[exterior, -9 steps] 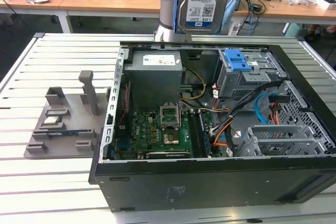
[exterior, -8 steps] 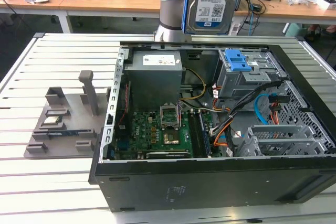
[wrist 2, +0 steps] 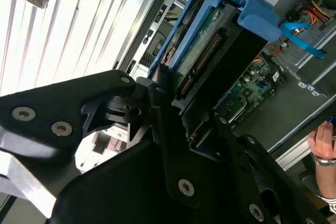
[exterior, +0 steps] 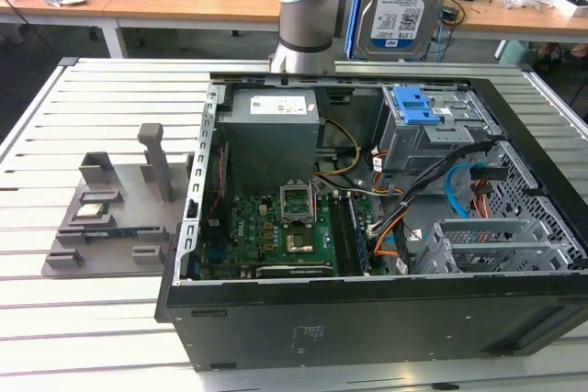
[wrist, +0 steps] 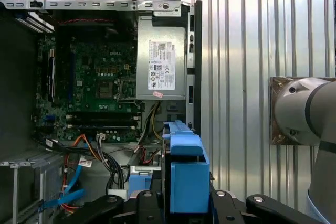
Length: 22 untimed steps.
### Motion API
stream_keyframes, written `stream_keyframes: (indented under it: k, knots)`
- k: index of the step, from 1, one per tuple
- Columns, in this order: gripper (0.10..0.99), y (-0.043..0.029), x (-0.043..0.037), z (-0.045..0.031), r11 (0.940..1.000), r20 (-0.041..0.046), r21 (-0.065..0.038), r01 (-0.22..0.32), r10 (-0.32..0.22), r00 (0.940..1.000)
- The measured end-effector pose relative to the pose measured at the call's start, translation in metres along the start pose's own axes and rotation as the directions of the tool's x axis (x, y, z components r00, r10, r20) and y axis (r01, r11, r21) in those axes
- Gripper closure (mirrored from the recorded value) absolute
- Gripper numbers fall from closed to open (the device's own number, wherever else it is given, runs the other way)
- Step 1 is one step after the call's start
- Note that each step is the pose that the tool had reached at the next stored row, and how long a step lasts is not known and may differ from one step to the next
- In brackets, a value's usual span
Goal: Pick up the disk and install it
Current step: 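Pick up the disk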
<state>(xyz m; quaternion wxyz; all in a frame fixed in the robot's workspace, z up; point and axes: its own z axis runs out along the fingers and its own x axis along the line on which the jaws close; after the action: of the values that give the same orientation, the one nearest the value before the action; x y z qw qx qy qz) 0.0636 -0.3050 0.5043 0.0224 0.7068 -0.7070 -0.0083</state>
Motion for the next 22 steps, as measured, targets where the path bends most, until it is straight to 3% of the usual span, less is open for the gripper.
stream_keyframes:
  k: [1, 5, 15, 22]
  knots:
    - [0.722, -0.0068, 0.0, -0.0003, 1.0, 0.0, 0.0, 0.0, 0.0, 1.0]
    - [0.722, -0.0227, 0.0, -0.001, 1.0, 0.0, 0.0, 0.0, 0.0, 1.0]
    - [0.722, -0.0516, 0.0, -0.0022, 1.0, 0.0, 0.0, 0.0, 0.0, 1.0]
    - [0.722, -0.0528, 0.0002, -0.0023, 1.0, 0.0001, 0.0, 0.0, 0.0, 1.0]
